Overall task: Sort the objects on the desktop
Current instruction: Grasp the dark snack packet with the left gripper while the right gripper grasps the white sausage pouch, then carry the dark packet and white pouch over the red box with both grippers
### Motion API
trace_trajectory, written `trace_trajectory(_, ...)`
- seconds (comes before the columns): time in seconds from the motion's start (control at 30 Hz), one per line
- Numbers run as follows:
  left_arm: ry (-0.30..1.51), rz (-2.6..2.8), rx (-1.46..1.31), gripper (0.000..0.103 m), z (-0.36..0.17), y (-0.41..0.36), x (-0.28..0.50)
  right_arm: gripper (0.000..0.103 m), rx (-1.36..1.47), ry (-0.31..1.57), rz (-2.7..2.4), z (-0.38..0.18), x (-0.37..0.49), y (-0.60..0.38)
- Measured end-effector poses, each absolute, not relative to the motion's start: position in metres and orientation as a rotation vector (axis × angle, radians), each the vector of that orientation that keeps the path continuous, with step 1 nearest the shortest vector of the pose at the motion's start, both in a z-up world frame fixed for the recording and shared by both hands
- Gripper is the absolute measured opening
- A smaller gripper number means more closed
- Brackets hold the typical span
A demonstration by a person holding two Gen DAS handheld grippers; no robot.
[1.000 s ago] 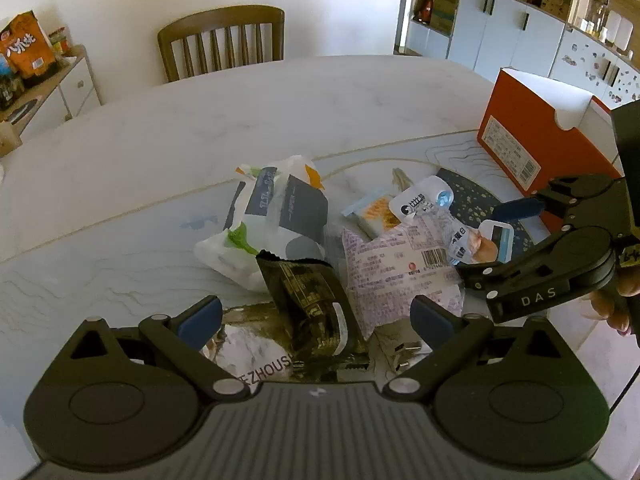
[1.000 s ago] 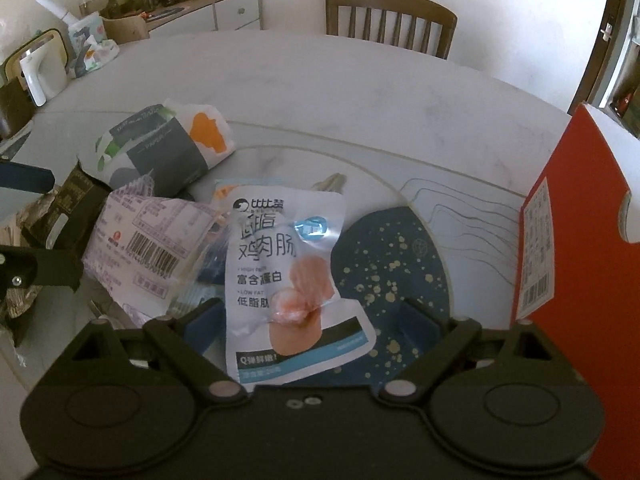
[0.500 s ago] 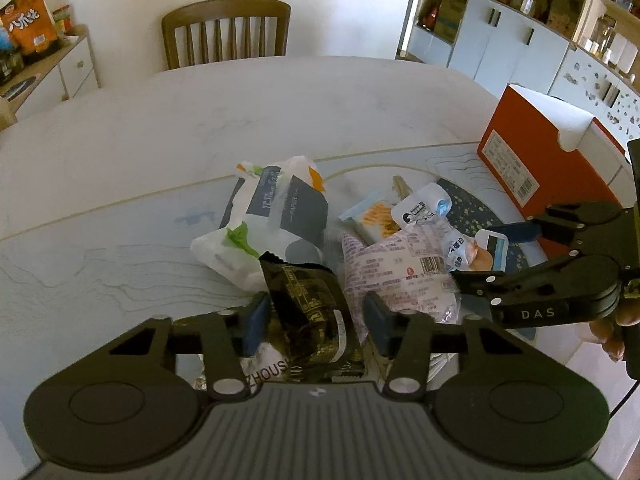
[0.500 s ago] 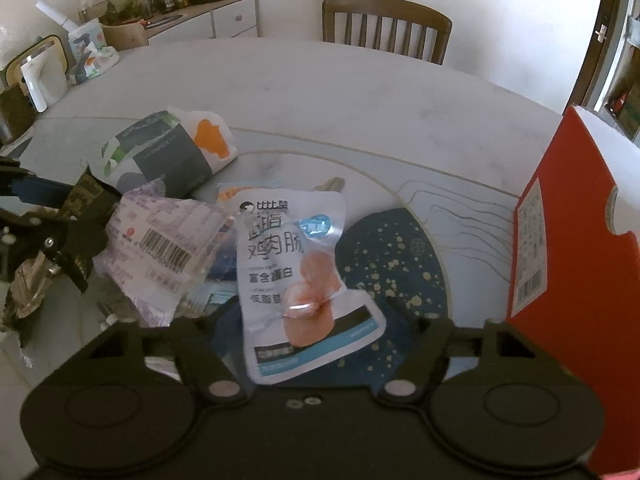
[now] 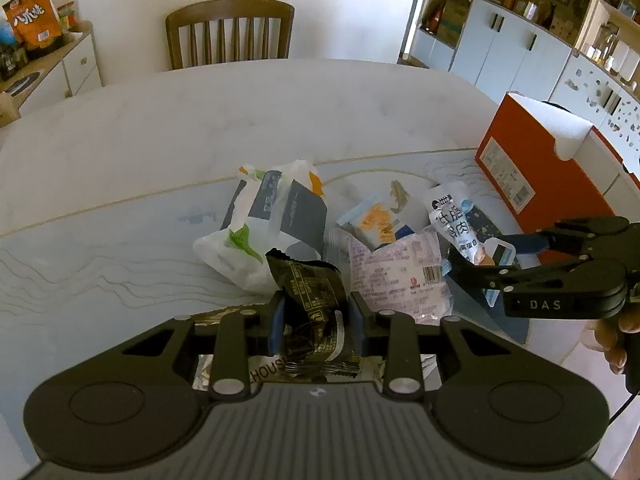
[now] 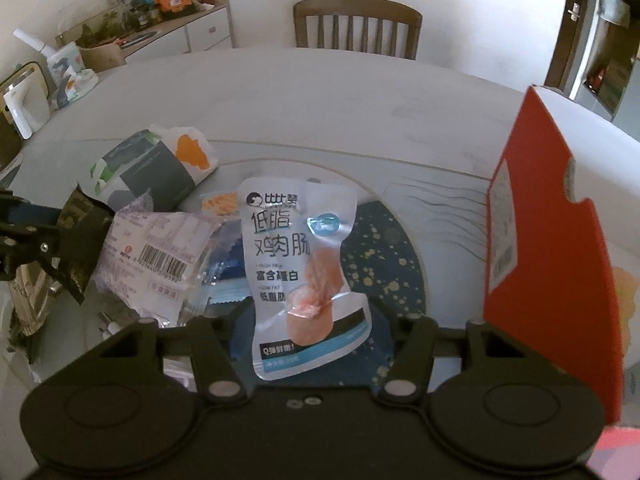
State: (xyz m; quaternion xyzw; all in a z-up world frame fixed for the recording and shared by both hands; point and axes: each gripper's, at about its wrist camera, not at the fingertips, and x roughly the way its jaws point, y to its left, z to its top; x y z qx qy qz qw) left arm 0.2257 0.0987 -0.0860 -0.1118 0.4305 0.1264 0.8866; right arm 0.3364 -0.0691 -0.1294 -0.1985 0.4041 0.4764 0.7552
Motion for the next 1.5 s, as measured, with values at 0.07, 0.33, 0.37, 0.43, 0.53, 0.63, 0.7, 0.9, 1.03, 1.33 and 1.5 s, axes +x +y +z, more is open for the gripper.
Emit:
trace_trajectory(0.07, 0.889, 0.262, -0.232, 0.032, -0.083, 0.097, 0.224, 0.057, -0.422, 0.878, 1.037, -0.126, 0.336, -0.073)
trace_trajectory(0.33, 0.871, 0.255, -0.235, 0.031, -0.070, 0.093, 0.218, 0.057, -0.406, 0.854, 1.029, -0.108, 0.330, -0.088)
trace_trajectory(0.37, 0.868, 0.253, -0.233, 0.031, -0.068, 0.091, 0.218, 0.057, -0.406, 0.851, 1.027, -0.105, 0.329, -0.089)
trace_trajectory(0.43, 0.864, 0.247, -0.232, 0.032, -0.064, 0.089, 0.217, 0.057, -0.407, 0.844, 1.018, -0.100, 0.326, -0.093)
trace_trajectory(0.53, 0.857, 0.237, -0.226, 0.031, -0.058, 0.085, 0.216, 0.057, -0.393, 0.842, 1.022, -0.090, 0.322, -0.099)
trace_trajectory(0.63, 0.852, 0.223, -0.218, 0.032, -0.052, 0.079, 0.216, 0.057, -0.391, 0.839, 1.026, -0.082, 0.318, -0.106)
trace_trajectory(0.7, 0.848, 0.212, -0.214, 0.032, -0.049, 0.075, 0.216, 0.057, -0.393, 0.842, 1.028, -0.076, 0.316, -0.110)
trace_trajectory(0.9, 0.838, 0.177, -0.205, 0.032, -0.038, 0.062, 0.220, 0.057, -0.399, 0.855, 1.015, -0.063, 0.313, -0.122)
trace_trajectory(1.03, 0.836, 0.141, -0.198, 0.032, -0.030, 0.052, 0.222, 0.057, -0.397, 0.856, 1.007, -0.055, 0.311, -0.132)
trace_trajectory(1.33, 0.809, 0.059, -0.180, 0.032, -0.007, 0.028, 0.230, 0.057, -0.369, 0.824, 0.999, -0.030, 0.313, -0.157)
trace_trajectory(1.5, 0.789, 0.031, -0.156, 0.032, 0.006, 0.014, 0.239, 0.057, -0.360, 0.814, 0.985, -0.021, 0.319, -0.170)
